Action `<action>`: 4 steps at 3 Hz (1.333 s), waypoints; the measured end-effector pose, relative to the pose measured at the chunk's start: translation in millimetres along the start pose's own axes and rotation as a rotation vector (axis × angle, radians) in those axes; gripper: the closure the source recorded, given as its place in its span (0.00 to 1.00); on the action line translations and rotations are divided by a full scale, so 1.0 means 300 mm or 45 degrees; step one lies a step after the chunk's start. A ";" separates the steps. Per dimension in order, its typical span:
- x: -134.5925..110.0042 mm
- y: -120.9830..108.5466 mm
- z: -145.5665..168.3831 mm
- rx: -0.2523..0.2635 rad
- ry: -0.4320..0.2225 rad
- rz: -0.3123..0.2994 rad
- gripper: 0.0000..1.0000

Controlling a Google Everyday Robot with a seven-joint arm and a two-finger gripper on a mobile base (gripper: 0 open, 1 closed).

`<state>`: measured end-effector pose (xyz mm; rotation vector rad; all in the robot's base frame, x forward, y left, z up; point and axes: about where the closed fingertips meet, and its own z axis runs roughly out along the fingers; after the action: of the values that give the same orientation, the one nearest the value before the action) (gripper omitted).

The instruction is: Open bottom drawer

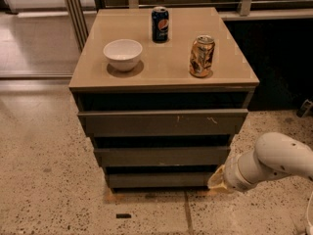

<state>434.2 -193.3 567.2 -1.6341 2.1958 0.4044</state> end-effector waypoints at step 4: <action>0.121 -0.013 0.459 -0.101 -0.153 0.063 1.00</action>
Offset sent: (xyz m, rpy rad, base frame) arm 0.0259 0.0075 -0.0486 0.0765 -0.0134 -0.0464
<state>445.7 -164.7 428.0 -1.5552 2.1595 0.5947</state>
